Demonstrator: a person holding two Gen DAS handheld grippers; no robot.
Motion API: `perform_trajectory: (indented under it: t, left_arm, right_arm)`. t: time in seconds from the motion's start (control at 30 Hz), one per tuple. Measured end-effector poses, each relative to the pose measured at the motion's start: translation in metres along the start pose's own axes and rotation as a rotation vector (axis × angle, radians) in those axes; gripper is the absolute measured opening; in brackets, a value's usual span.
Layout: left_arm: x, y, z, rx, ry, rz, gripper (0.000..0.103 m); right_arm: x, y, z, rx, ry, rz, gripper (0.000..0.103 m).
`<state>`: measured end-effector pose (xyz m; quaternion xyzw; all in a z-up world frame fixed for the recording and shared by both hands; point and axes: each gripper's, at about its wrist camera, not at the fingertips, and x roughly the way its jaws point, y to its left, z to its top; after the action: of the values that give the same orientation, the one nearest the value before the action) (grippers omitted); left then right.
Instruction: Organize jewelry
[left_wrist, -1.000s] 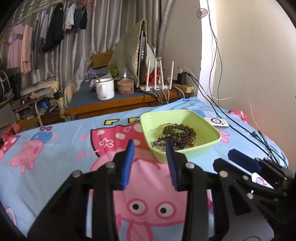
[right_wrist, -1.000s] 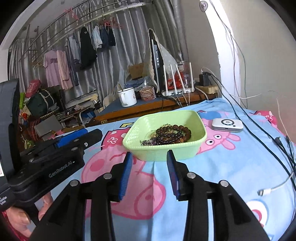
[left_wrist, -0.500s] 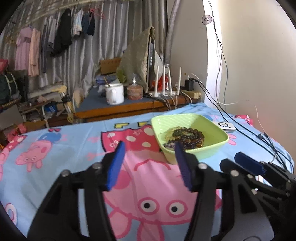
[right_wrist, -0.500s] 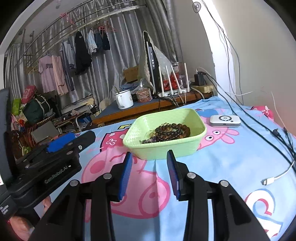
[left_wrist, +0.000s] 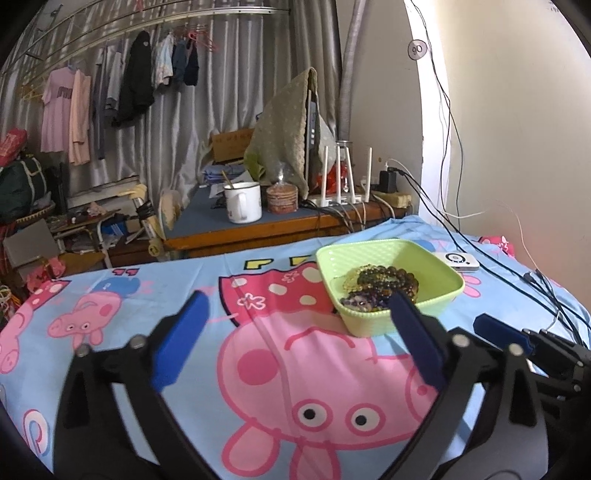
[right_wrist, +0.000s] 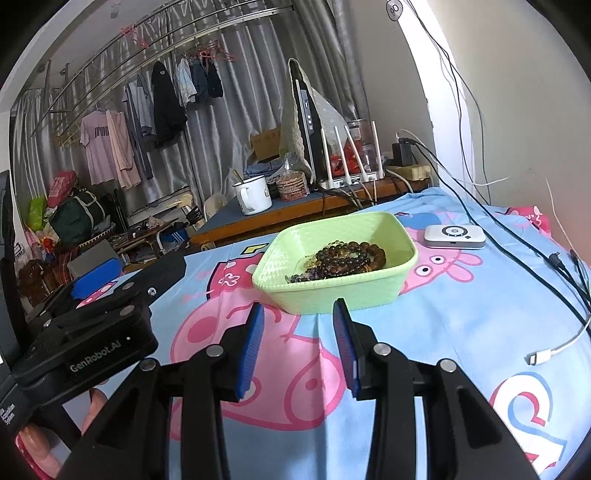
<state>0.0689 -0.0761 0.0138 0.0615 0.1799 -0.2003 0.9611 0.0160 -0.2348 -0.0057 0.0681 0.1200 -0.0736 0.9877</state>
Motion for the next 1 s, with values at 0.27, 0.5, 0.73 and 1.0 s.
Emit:
perform_trajectory:
  t: [0.27, 0.5, 0.73, 1.0]
  left_arm:
    - [0.0063, 0.0014, -0.0022, -0.004, 0.046, 0.032, 0.096]
    - [0.0069, 0.0035, -0.0027, -0.010, 0.052, 0.039, 0.096]
    - [0.0071, 0.0034, -0.0034, -0.011, 0.057, 0.037, 0.096]
    - [0.0071, 0.0030, -0.0030, -0.013, 0.055, 0.034, 0.096]
  right_arm:
    - [-0.0027, -0.0010, -0.0024, 0.012, 0.001, -0.001, 0.006]
    - [-0.0055, -0.0019, -0.0045, 0.025, 0.006, -0.002, 0.006]
    - [-0.0066, -0.0024, -0.0031, 0.029, 0.003, 0.000, 0.006]
    - [-0.0072, -0.0022, -0.0027, 0.029, 0.004, 0.001, 0.006]
